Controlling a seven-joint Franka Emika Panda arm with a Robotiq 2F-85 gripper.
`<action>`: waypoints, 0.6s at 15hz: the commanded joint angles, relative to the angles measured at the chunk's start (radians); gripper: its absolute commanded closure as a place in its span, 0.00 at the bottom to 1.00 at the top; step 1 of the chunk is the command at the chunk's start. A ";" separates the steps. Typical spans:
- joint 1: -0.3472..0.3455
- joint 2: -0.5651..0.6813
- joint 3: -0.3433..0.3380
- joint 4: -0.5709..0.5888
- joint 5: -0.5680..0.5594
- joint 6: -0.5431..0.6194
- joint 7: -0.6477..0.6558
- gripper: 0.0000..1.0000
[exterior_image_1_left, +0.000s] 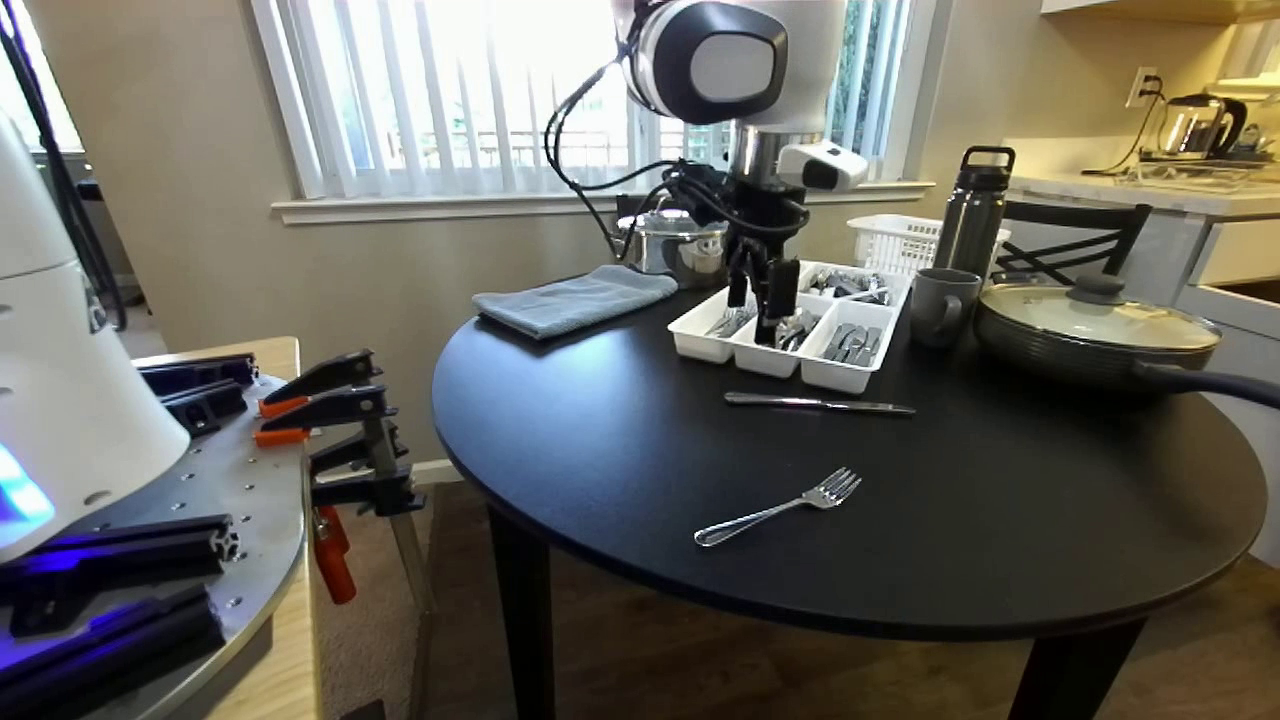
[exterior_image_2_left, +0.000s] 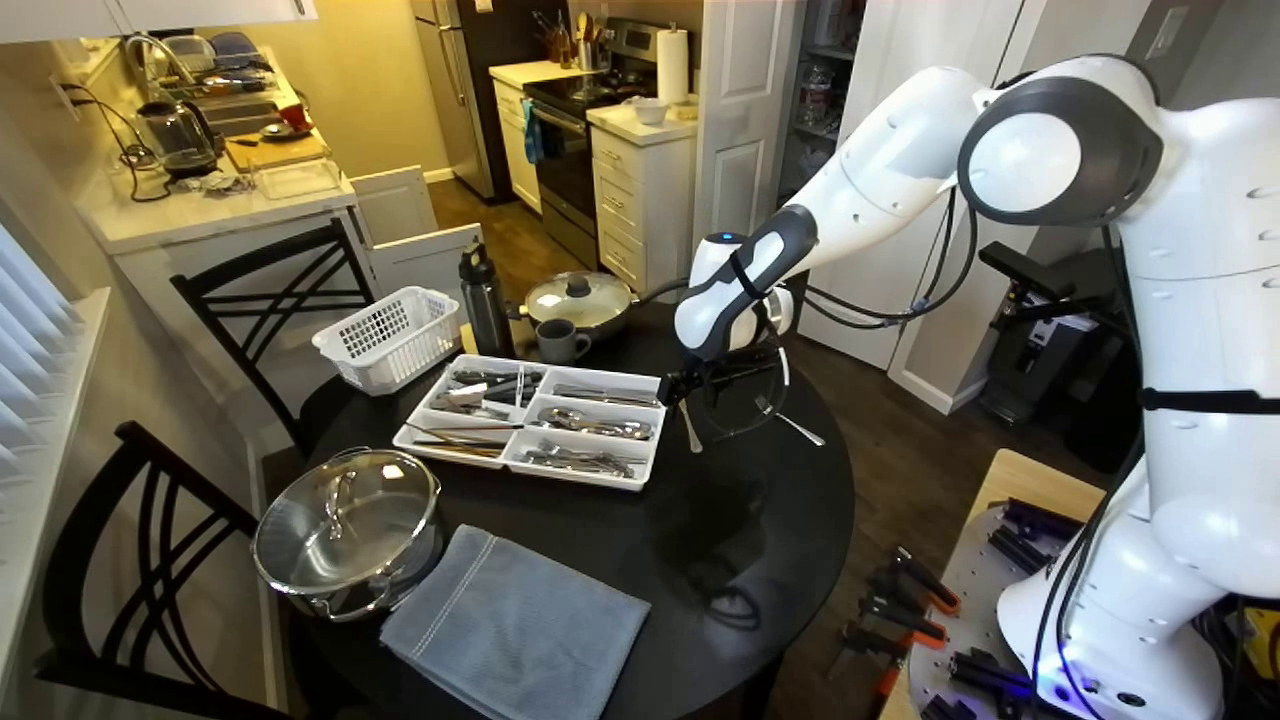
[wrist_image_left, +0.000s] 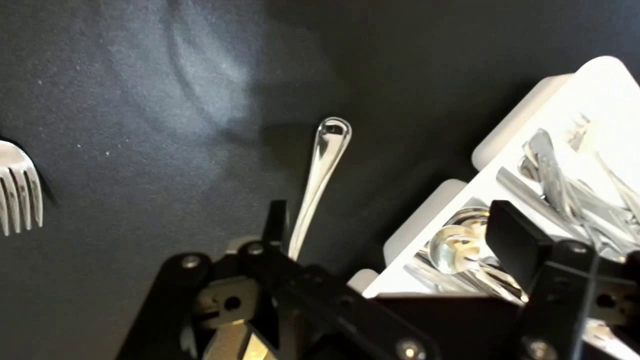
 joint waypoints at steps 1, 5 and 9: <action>-0.008 0.053 -0.018 0.010 0.035 0.051 0.054 0.00; 0.001 0.129 -0.045 0.049 0.022 0.042 0.106 0.00; 0.029 0.162 -0.080 0.068 0.006 0.039 0.164 0.00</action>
